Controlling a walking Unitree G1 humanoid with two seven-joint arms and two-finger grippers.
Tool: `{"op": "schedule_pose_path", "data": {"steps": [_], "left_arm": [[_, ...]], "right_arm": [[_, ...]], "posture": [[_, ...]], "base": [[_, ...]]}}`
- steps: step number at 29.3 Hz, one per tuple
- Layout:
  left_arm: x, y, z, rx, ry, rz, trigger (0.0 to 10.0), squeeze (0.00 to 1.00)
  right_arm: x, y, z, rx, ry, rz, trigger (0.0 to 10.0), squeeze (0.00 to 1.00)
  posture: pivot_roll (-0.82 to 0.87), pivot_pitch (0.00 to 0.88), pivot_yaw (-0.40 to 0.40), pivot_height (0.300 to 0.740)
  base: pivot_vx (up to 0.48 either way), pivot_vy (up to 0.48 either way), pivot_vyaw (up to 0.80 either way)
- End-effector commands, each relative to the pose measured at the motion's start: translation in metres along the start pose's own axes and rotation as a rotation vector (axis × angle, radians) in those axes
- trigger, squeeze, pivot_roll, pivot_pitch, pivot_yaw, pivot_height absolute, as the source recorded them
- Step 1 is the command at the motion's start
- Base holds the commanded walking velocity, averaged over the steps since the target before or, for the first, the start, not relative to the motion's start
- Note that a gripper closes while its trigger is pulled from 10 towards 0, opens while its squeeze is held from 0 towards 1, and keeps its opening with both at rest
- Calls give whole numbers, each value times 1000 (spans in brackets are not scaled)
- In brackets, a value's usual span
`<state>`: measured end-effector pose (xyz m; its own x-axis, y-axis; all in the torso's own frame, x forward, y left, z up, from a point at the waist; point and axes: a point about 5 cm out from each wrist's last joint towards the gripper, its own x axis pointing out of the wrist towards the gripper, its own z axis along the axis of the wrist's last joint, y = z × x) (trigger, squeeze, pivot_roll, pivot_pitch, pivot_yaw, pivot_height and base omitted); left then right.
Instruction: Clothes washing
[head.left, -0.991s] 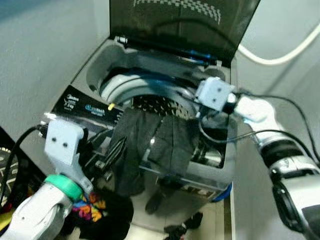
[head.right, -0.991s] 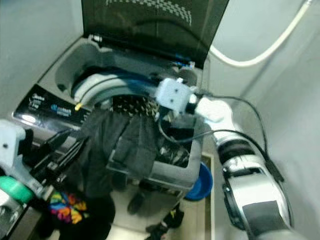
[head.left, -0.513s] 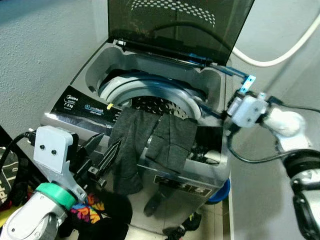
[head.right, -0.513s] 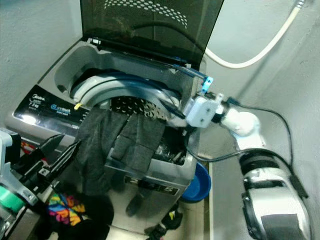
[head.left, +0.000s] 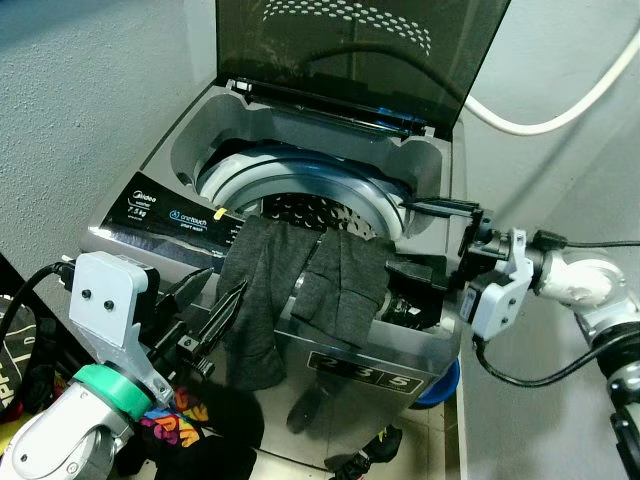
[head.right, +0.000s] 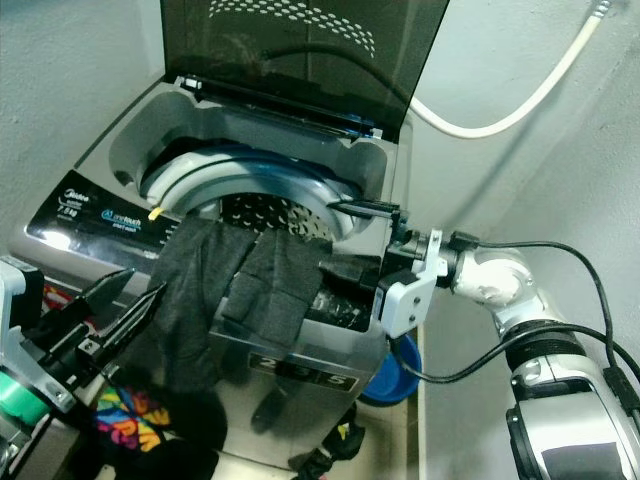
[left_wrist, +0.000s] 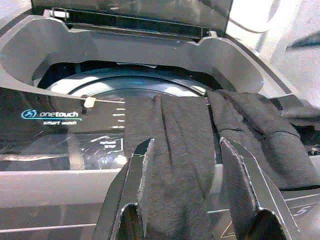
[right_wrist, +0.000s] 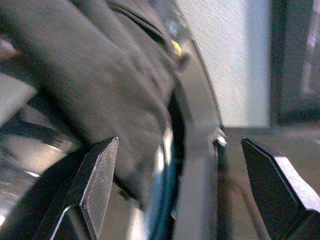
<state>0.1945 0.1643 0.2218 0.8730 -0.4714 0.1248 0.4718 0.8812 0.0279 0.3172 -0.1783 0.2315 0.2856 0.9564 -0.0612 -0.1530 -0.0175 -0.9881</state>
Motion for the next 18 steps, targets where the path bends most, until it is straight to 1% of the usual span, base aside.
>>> {"op": "schedule_pose_path", "data": {"steps": [1, 2, 3, 4, 5, 6, 7, 8, 12, 13, 15, 16, 17, 18], "left_arm": [[1, -2, -3, -7, 16, -24, 10000, 0], [1, -2, -3, -7, 16, -24, 10000, 0], [3, -2, -2, -4, 16, -30, 10000, 0], [3, -2, -2, -4, 16, -30, 10000, 0], [3, -2, -2, -3, 14, -31, 10000, 0], [5, -2, -2, -2, 13, -31, 10000, 0], [5, -2, -2, -2, 13, -31, 10000, 0], [5, -2, -1, -1, 11, -34, 10000, 0], [6, -2, -1, 7, 13, -44, 10000, 0], [6, -2, -1, 7, 13, -44, 10000, 0], [6, -2, 0, 11, 13, -40, 10000, 0], [6, -2, 0, 11, 13, -40, 10000, 0], [6, -1, 0, 12, 13, -40, 10000, 0], [6, -1, 0, 12, 13, -40, 10000, 0]], "right_arm": [[1, 7, 3, -13, -26, 51, 10000, 0], [1, 7, 3, -13, -26, 51, 10000, 0], [10, 8, 5, -43, -60, 95, 10000, 0], [10, 8, 5, -43, -60, 95, 10000, 0], [15, 7, 6, -65, -75, 111, 10000, 0], [23, 5, 5, -98, -59, 156, 10000, 0], [23, 5, 5, -98, -59, 156, 10000, 0], [28, 2, 5, -128, -55, 176, 10000, 0], [49, -8, -2, -144, 27, 155, 10000, 0], [49, -8, -2, -144, 27, 155, 10000, 0], [60, -11, -6, -144, 66, 139, 10000, 0], [60, -11, -6, -144, 66, 139, 10000, 0], [66, -12, -8, -150, 89, 134, 10000, 0], [66, -12, -8, -150, 89, 134, 10000, 0]], "posture": [[65, 43, -49, 740], [65, 43, -49, 740], [65, 45, -48, 740], [65, 45, -48, 740], [65, 45, -48, 740], [67, 49, -51, 740], [67, 49, -51, 740], [68, 47, -53, 740], [68, 47, -53, 740], [68, 47, -53, 740], [68, 47, -53, 740], [68, 47, -53, 740], [68, 47, -53, 740], [68, 47, -53, 740]], "base": [[0, 0, 0], [0, 0, 0], [0, 0, 0], [0, 0, 0], [0, 0, 0], [0, 0, 0], [0, 0, 0], [0, 0, 0], [0, 0, 0], [0, 0, 0], [0, 0, 0], [0, 0, 0], [0, 0, 0], [0, 0, 0]]}}
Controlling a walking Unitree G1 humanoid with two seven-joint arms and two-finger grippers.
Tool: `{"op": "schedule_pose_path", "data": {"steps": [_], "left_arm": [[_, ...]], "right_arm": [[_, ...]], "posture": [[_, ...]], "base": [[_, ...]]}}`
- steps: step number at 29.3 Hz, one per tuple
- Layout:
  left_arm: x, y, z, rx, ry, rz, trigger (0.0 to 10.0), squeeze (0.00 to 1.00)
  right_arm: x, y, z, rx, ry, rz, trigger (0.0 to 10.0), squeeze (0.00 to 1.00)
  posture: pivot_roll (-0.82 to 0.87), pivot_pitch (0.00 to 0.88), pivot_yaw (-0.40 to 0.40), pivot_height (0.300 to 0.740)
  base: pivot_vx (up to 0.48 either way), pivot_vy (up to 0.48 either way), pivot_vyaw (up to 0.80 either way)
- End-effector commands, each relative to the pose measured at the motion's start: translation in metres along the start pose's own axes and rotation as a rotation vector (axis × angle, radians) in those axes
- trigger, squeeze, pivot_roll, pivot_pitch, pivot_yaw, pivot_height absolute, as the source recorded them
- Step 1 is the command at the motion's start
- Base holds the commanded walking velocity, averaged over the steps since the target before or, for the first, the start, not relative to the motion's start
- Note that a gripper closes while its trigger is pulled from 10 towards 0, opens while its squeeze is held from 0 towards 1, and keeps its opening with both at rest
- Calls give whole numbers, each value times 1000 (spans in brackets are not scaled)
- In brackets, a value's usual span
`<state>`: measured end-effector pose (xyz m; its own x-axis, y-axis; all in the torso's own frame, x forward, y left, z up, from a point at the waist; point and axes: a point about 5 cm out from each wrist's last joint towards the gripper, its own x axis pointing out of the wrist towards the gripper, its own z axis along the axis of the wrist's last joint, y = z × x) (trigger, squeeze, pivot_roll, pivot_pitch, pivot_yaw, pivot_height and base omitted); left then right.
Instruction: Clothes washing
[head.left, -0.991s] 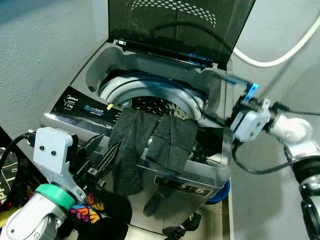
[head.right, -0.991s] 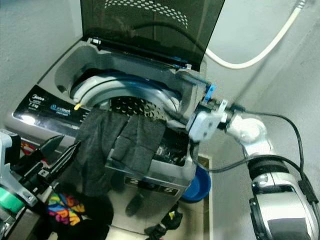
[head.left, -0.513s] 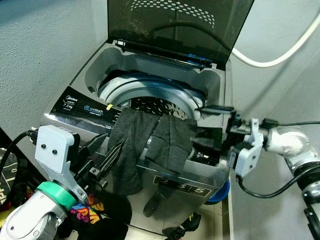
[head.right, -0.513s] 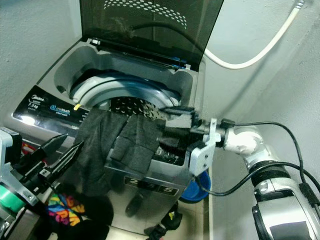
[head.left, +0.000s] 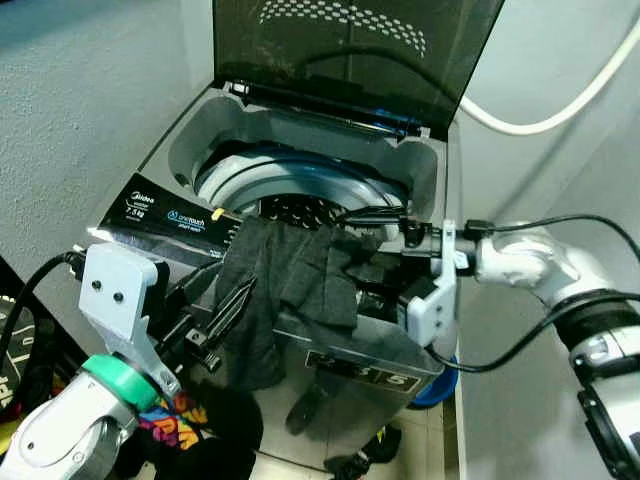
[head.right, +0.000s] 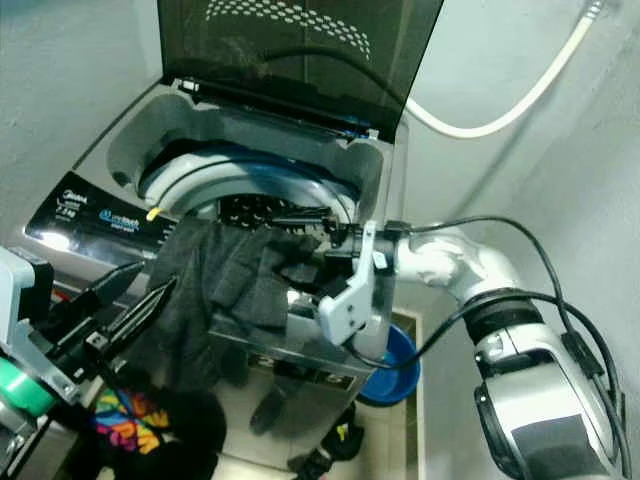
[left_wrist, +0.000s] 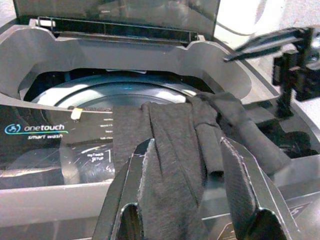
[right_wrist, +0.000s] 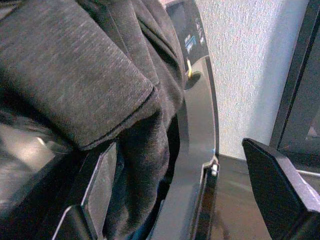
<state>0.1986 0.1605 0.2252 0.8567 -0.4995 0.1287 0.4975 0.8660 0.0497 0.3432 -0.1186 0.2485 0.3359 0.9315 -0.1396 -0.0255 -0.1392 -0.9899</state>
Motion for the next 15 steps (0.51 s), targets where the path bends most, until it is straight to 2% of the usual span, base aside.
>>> {"op": "schedule_pose_path", "data": {"steps": [1, 4, 6, 8, 9, 11, 14, 15], "left_arm": [[1, 0, -3, -6, 18, -9, 10000, 0], [1, -1, -3, -6, 18, -11, 10000, 0], [1, -1, -3, -6, 18, -11, 10000, 0], [3, -1, -3, -4, 17, -15, 10000, 0], [3, -1, -3, -4, 17, -15, 10000, 0], [9, 0, -1, -2, -1, -10, 10000, 0], [12, 0, 0, -2, -9, -8, 10000, 0], [14, 0, 0, -6, -18, -7, 10000, 0]], "right_arm": [[11, 9, -3, 12, 43, 55, 10000, 0], [22, 8, -5, 14, 61, 39, 10000, 0], [22, 8, -5, 14, 61, 39, 10000, 0], [35, 5, -4, 12, 79, 13, 10000, 0], [35, 5, -4, 12, 79, 13, 10000, 0], [50, 4, -6, 55, 119, -27, 10000, 0], [54, 5, -8, 84, 138, -39, 10000, 0], [59, 5, -10, 149, 164, -68, 10000, 0]], "posture": [[68, 47, -53, 740], [76, 53, -58, 740], [76, 53, -58, 740], [78, 57, -59, 740], [78, 57, -59, 740], [81, 59, -60, 740], [81, 62, -64, 740], [81, 62, -64, 740]], "base": [[0, 0, 0], [0, 0, 0], [0, 0, 0], [0, 0, 0], [0, 0, 0], [0, 0, 0], [0, 0, 0], [0, 0, 0]]}}
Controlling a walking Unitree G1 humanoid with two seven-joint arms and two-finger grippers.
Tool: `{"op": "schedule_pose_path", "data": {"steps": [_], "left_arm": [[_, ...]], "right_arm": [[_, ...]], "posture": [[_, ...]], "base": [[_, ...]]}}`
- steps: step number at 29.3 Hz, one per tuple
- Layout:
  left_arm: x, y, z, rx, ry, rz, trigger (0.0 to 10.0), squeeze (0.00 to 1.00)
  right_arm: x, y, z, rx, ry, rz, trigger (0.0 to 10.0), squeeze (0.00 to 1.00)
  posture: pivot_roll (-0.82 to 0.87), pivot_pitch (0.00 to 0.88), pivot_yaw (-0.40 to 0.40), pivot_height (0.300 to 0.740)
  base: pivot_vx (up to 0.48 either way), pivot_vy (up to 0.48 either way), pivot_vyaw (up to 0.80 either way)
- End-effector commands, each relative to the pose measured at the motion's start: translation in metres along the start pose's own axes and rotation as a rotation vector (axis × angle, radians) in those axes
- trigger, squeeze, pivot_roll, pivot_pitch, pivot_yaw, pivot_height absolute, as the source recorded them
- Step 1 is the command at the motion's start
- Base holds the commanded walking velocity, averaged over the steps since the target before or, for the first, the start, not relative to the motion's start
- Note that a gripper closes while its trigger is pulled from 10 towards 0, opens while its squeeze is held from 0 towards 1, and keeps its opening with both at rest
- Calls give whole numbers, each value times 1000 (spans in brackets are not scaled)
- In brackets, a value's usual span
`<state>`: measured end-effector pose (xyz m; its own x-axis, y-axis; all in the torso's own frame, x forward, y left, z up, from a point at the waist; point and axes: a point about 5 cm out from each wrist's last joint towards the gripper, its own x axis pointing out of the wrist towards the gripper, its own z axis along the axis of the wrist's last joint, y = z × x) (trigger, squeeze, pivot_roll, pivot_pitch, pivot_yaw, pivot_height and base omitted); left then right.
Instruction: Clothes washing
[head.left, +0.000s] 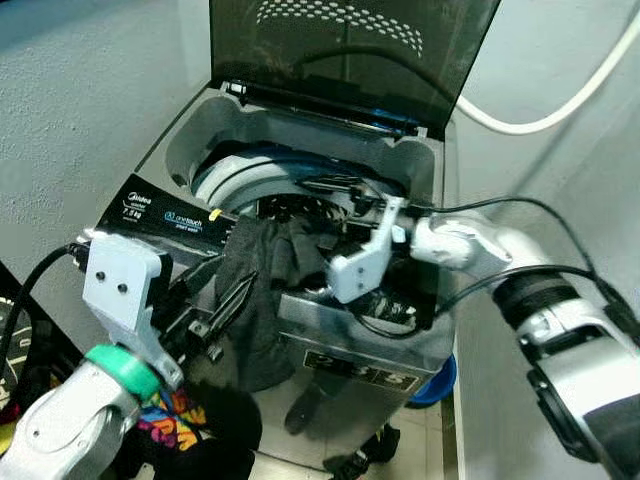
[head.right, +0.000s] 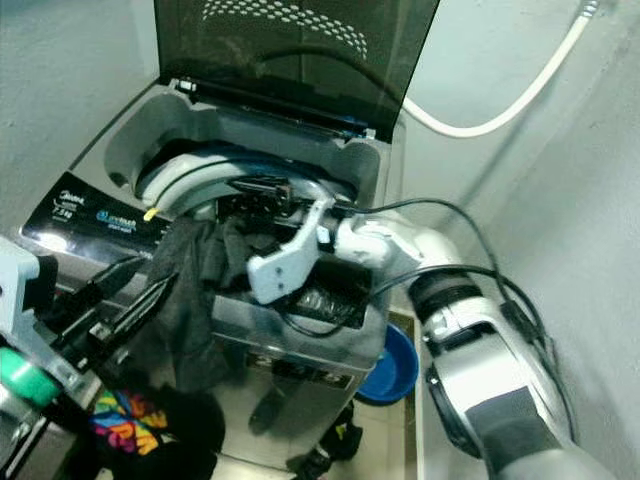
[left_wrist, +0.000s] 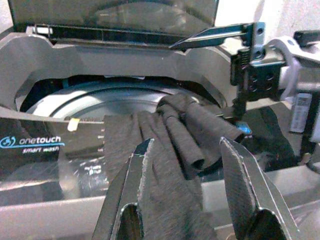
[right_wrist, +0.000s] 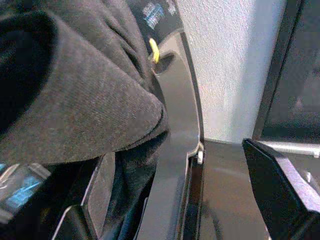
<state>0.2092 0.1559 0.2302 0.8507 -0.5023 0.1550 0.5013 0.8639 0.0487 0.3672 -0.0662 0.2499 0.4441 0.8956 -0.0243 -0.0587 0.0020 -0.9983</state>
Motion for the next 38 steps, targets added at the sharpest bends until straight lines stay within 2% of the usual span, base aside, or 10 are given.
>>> {"op": "schedule_pose_path", "data": {"steps": [1, 2, 12, 25, 26, 29, 30, 35, 36, 38], "left_arm": [[2, -2, -3, -5, 9, -3, 10000, 0], [4, -2, -3, -7, 4, -4, 10000, 0], [12, -4, -5, -11, 1, -9, 10000, 0], [15, -1, -6, 5, 4, 12, 10000, 0], [15, -1, -6, 9, 5, 14, 10000, 0], [15, 0, -6, 11, 5, 16, 10000, 0], [15, 1, -5, 18, 6, 22, 10000, 0], [16, 5, -4, 35, -3, 45, 10000, 0], [14, 8, -2, 35, -10, 58, 10000, 0], [13, 8, -1, 31, -11, 47, 10000, 0]], "right_arm": [[1, 14, -6, 57, 57, 51, 10000, 0], [5, 14, -8, 155, 88, 15, 0, 0], [19, 4, -27, 564, 307, -202, 0, 0], [-38, -55, -80, 797, 622, -673, 0, 0], [-44, -65, -82, 786, 622, -723, 5961, 0], [-48, -70, -83, 780, 617, -750, 5961, 0], [-54, -83, -83, 792, 585, -819, 10000, 0], [-63, -115, -79, 935, 368, -915, 10000, 0], [-45, -101, -71, 1185, 182, -634, 10000, 0], [-35, -89, -59, 1239, 25, -399, 10000, 0]], "posture": [[81, 62, -64, 740], [76, 63, -63, 740], [73, 66, -62, 740], [85, 67, -68, 740], [86, 65, -64, 740], [86, 65, -64, 740], [87, 62, -63, 740], [92, 48, -66, 740], [90, 43, -59, 740], [87, 38, -54, 740]], "base": [[0, 0, 0], [0, 0, 0], [0, 0, 0], [0, 0, 0], [0, 0, 0], [0, 0, 0], [0, 0, 0], [0, 0, 0], [0, 0, 0], [0, 0, 0]]}}
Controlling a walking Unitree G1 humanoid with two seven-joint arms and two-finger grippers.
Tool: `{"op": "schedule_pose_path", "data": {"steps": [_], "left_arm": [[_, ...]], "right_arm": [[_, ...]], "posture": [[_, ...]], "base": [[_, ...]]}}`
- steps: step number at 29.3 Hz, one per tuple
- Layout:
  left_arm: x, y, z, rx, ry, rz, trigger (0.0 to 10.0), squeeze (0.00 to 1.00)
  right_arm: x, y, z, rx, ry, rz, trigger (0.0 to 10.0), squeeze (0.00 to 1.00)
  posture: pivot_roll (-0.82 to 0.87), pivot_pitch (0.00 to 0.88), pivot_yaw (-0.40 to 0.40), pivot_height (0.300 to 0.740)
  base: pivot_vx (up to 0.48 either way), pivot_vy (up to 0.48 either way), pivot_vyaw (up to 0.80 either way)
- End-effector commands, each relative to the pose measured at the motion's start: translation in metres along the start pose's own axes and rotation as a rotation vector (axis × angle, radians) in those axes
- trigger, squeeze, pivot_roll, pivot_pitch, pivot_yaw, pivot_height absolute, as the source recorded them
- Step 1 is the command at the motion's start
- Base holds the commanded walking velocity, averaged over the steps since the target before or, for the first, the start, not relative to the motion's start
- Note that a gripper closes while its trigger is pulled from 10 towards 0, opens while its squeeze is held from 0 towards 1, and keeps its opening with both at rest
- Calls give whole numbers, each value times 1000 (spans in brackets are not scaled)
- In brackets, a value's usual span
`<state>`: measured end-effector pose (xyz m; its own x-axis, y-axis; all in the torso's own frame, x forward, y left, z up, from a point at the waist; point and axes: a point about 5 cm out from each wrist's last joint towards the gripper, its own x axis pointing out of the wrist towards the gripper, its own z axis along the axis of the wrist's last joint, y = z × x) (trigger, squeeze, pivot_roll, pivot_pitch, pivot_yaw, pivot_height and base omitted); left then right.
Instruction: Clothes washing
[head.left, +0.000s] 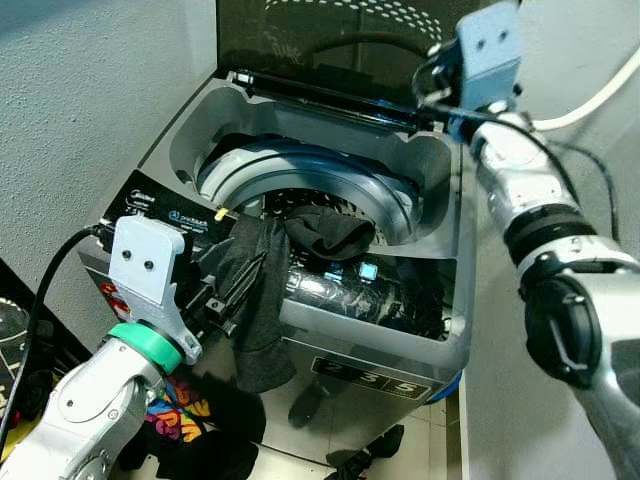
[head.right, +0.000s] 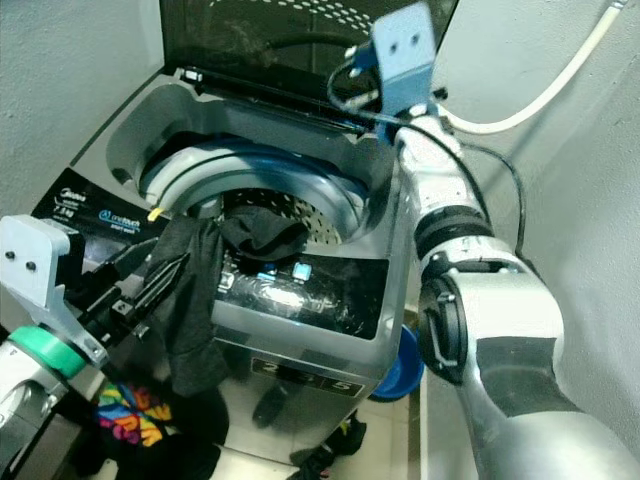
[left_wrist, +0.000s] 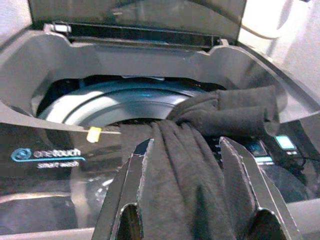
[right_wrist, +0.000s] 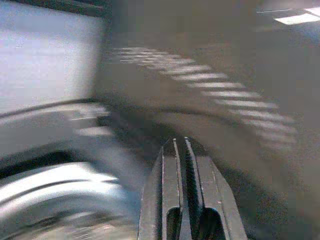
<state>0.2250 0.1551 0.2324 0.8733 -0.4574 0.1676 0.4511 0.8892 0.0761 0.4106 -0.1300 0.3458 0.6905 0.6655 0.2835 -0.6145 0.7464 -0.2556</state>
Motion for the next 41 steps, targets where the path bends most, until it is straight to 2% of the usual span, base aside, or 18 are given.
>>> {"op": "schedule_pose_path", "data": {"steps": [1, 2, 3, 5, 9, 12, 13, 14, 16, 18, 22, 25, 26, 29, 30, 33, 39, 41], "left_arm": [[-2, -1, 0, -3, 3, -25, 10000, 0], [-5, -3, 0, 1, 12, -40, 10000, 0], [-8, -2, -1, 9, 30, -25, 10000, 0], [-14, 4, -4, 13, 57, 33, 10000, 0], [-19, 9, -7, 16, 76, 83, 10000, 0], [-21, 11, -8, 26, 86, 104, 10000, 0], [-21, 11, -8, 26, 86, 104, 10000, 0], [-22, 11, -7, 27, 81, 111, 10000, 0], [-23, 11, -7, 27, 80, 113, 10000, 0], [-26, 11, -7, 30, 84, 121, 10000, 0], [-27, 11, -7, 30, 85, 122, 10000, 0], [-29, 11, -7, 30, 90, 131, 10000, 0], [-29, 11, -7, 30, 90, 131, 10000, 0], [-29, 11, -7, 28, 92, 135, 10000, 0], [-29, 11, -7, 28, 92, 135, 10000, 0], [-29, 11, -7, 24, 93, 134, 10000, 0], [-29, 10, -8, 19, 96, 135, 10000, 0], [-30, 9, -8, 17, 97, 135, 10000, 0]], "right_arm": [[-4, 24, -16, 69, 26, 310, 4824, 0], [-11, 38, -24, 67, 37, 468, 1176, 0], [-18, 52, -34, 56, 59, 577, 0, 0], [-28, 65, -52, 32, 111, 641, 0, 0], [-35, 71, -66, 20, 159, 686, 0, 0], [-48, 89, -77, 73, 213, 882, 0, 0], [-48, 89, -77, 73, 213, 882, 0, 0], [-54, 103, -78, 94, 238, 1000, 0, 0], [-57, 108, -78, 105, 246, 1044, 0, 0], [-67, 128, -78, 141, 274, 1188, 0, 0], [-70, 130, -78, 148, 279, 1209, 0, 0], [-66, 147, -89, 44, 290, 1188, 0, 0], [-66, 147, -89, 44, 290, 1188, 0, 0], [-42, 160, -103, -140, 274, 994, 0, 0], [-42, 160, -103, -140, 274, 994, 0, 0], [-24, 161, -101, -149, 249, 837, 0, 0], [-14, 161, -102, -166, 289, 740, 0, 0], [-3, 158, -100, -153, 288, 643, 0, 0]], "posture": [[87, 38, -54, 740], [84, 32, -48, 740], [83, 31, -44, 740], [85, 27, -42, 740], [85, 27, -42, 740], [85, 27, -42, 740], [85, 27, -42, 740], [105, 33, -64, 740], [105, 33, -64, 740], [118, 40, -81, 740], [118, 40, -81, 740], [118, 44, -86, 740], [118, 44, -86, 740], [114, 50, -83, 740], [114, 50, -83, 740], [110, 55, -83, 740], [104, 60, -84, 740], [104, 60, -84, 740]], "base": [[0, 0, 0], [0, 0, 0], [0, 0, 0], [0, 0, 0], [0, 0, 0], [0, 0, 0], [0, 0, 0], [0, 0, 0], [0, 0, 0], [0, 0, 0], [0, 0, 0], [0, 0, 0], [0, 0, 0], [0, 0, 0], [0, 0, 0], [0, 0, 0], [0, 0, 0], [0, 0, 0]]}}
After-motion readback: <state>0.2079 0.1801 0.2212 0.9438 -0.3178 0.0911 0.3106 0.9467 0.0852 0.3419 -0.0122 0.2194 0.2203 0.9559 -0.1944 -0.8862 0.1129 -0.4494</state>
